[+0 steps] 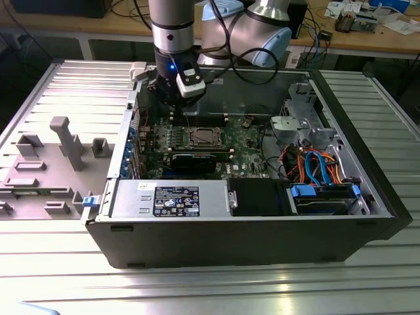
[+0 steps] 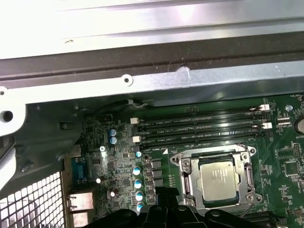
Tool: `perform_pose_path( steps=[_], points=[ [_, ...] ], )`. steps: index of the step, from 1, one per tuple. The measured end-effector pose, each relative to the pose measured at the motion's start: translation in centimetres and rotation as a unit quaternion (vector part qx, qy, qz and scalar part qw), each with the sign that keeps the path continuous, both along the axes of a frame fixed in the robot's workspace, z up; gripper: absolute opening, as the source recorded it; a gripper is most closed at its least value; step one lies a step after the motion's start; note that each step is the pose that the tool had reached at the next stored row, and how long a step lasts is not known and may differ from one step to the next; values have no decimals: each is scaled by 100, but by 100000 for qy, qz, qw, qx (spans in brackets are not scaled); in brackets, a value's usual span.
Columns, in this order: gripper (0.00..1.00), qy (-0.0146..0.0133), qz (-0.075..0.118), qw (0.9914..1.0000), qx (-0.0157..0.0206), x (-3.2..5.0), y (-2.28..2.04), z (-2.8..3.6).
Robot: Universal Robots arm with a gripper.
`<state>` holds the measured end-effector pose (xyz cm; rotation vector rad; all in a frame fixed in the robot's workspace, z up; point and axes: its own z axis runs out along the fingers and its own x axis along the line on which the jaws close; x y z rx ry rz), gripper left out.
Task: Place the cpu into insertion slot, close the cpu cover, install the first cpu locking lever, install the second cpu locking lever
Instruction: 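Install the first cpu locking lever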
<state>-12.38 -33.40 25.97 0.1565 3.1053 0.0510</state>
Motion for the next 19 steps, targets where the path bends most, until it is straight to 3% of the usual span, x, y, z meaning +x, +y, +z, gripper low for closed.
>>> perform_pose_path(
  steps=[13,19],
  points=[
    [11,0,126,99999,428,-5,68,-14],
    [11,19,3721,99930,421,-5,103,-29]
  ],
)
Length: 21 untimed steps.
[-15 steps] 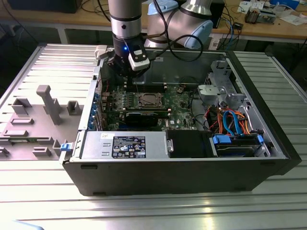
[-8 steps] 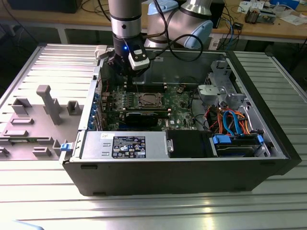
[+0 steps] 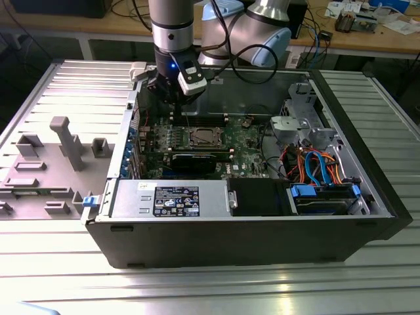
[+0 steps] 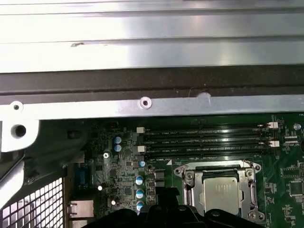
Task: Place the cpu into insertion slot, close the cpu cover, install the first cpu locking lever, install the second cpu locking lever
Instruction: 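Install the first cpu locking lever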
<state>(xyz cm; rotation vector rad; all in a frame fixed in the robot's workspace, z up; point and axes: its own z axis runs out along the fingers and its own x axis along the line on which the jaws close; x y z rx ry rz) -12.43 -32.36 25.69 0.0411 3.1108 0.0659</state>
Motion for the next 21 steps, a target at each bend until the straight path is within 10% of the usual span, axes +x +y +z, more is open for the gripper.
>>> perform_pose_path(
  steps=[7,21],
  points=[
    [11,-7,463,99999,8,10,105,-6],
    [11,-5,585,99998,-155,174,115,-22]
  ],
)
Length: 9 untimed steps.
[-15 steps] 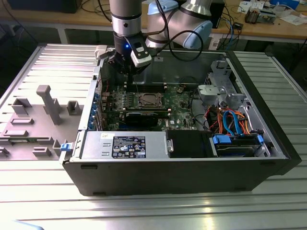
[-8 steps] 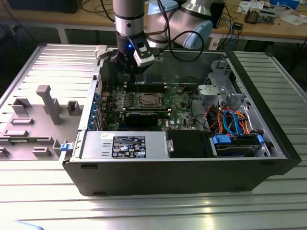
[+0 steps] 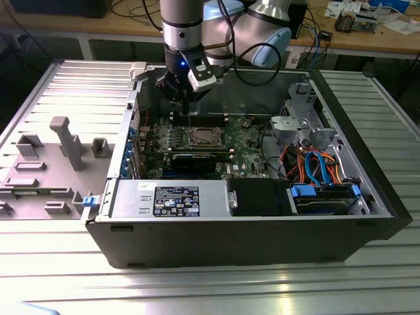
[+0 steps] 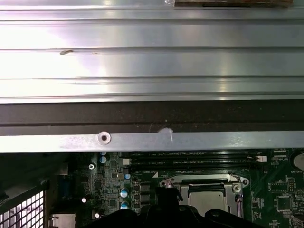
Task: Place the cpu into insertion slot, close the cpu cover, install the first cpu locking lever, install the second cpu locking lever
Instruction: 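Install the first cpu locking lever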
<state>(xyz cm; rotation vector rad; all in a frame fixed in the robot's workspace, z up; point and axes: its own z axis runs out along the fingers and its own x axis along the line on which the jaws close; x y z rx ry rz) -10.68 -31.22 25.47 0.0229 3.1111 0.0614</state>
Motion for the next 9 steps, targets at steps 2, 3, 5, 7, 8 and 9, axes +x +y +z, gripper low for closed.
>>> perform_pose_path(
  steps=[2,3,5,7,8,9],
  points=[
    [11,-1,-5,100000,-159,5,0,-3],
    [11,5,17,100000,-282,9,0,-4],
    [11,5,34,99999,-342,31,1,-8],
    [11,5,35,99999,-384,59,1,-12],
    [11,2,28,99999,-406,76,2,-15],
    [11,-2,31,99999,-415,88,2,-17]
  ],
)
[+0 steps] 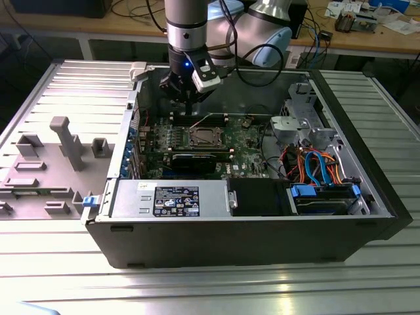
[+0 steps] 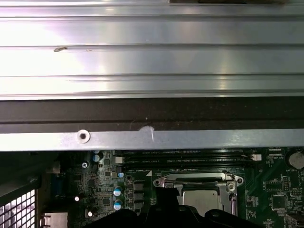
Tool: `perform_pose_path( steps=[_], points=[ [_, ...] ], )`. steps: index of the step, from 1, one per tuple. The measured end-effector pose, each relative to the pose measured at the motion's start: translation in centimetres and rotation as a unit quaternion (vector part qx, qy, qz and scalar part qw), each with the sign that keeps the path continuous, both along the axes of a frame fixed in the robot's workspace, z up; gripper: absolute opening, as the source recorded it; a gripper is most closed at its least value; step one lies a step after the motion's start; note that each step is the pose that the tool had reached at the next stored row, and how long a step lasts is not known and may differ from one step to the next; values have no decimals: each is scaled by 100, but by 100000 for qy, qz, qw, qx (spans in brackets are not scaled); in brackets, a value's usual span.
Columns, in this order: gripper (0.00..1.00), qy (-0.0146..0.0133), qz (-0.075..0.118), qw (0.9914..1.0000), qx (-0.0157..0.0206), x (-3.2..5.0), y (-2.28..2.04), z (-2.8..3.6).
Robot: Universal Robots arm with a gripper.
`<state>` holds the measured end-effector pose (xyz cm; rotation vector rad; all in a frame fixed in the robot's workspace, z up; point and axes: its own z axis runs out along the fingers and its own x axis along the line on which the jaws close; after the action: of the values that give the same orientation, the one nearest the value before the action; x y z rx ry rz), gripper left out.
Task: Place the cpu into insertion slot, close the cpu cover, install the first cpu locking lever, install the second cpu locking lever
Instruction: 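Install the first cpu locking lever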
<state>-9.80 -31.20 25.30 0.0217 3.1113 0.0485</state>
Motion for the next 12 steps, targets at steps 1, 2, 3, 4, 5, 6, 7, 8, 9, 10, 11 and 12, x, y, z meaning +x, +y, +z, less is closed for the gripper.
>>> perform_pose_path(
  steps=[1,2,3,4,5,6,7,8,9,10,11,12],
  points=[
    [11,5,1,100000,-10,11,0,0],
    [11,11,5,100000,-16,15,-1,0],
    [11,10,1,100000,-14,15,-1,0],
    [11,7,-3,100000,-12,15,-1,0],
    [11,5,5,100000,-11,17,0,-1],
    [11,7,4,100000,-9,18,0,-1],
    [11,6,3,100000,-8,18,0,-1],
    [11,6,4,100000,-9,18,0,-1],
    [11,8,1,100000,-9,18,0,-1],
    [11,8,2,100000,-10,18,0,-1],
    [11,7,2,100000,-10,18,0,-1],
    [11,5,0,100000,-10,19,0,-1]
  ],
)
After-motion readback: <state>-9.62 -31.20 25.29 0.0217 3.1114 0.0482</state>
